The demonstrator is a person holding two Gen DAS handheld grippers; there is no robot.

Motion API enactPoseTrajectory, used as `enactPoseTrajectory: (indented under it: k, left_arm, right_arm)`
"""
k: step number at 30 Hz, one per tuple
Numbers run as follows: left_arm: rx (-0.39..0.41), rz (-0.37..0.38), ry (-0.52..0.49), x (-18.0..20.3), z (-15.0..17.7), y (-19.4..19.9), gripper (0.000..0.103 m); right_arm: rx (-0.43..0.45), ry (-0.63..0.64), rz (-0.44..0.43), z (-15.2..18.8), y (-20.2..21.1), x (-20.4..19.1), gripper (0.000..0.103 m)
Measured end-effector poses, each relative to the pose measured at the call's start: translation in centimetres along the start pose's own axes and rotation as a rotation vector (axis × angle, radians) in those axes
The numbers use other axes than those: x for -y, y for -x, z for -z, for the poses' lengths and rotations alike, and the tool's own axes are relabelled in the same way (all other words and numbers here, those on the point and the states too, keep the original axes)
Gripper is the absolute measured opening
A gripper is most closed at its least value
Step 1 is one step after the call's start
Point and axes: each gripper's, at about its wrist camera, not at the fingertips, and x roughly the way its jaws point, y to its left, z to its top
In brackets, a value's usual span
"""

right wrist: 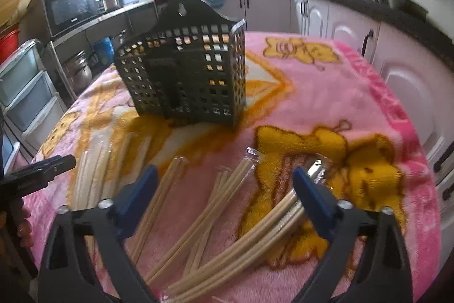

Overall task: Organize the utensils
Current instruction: 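Grasp a wrapped chopstick with the left tool while the right tool grasps another chopstick, then carry both chopsticks over the grey caddy and lower them into its compartments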

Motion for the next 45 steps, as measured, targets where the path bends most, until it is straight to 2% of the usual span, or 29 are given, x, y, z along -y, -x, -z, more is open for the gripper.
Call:
enactPoseTrajectory:
  k: [5,12,16,19,20,22,24,25,31,38,45]
  left_arm:
    - [-0.043,0.002,0.037,-1.3,-0.1,-1.4,0.049]
    - [-0.079,0.026,0.081,-2.0,-1.1,-2.5,0.043]
    - [-0.087,0.008,0.087,-1.8,-1.7,-3.2,0.034]
    - [-0.095,-0.012,0.061,-1.3,-2.0,-3.5,0.022]
    - [-0.097,-0.014,0.053,-1.2,-2.1,-3.5,0.018]
    - [-0.099,-0.01,0.047,-1.2,-2.3,-3.6,0.014]
    - [-0.1,0.004,0.046,-1.3,-2.5,-3.6,0.011]
    - [-0.097,0.013,0.042,-1.3,-2.6,-3.5,0.003]
    - [-0.057,0.074,0.026,-0.6,-3.1,-2.2,0.002]
    - [0.065,0.123,-0.036,1.3,-5.0,2.1,0.001]
    - [0.149,0.148,-0.077,3.1,-7.1,5.0,0.001]
  right_arm:
    - [-0.087,-0.06,-0.018,-0.7,-3.1,1.3,0.076]
    - [-0.178,-0.168,-0.068,-1.1,-6.0,3.1,0.057]
    - [-0.191,-0.197,-0.093,-1.7,-6.6,3.5,0.036]
    - [-0.204,-0.213,-0.116,-2.0,-7.0,4.0,0.022]
    - [-0.208,-0.217,-0.128,-2.1,-7.0,4.1,0.02]
    - [-0.208,-0.221,-0.148,-2.2,-7.0,4.2,0.015]
    - [-0.201,-0.218,-0.166,-2.4,-6.7,4.3,0.011]
    - [-0.196,-0.215,-0.17,-2.6,-6.5,4.4,0.01]
    - [-0.145,-0.178,-0.21,-3.4,-4.3,3.7,0.008]
    - [-0.045,-0.083,-0.24,-4.8,-0.3,1.7,0.008]
    - [0.055,-0.005,-0.261,-6.0,3.8,-0.2,0.007]
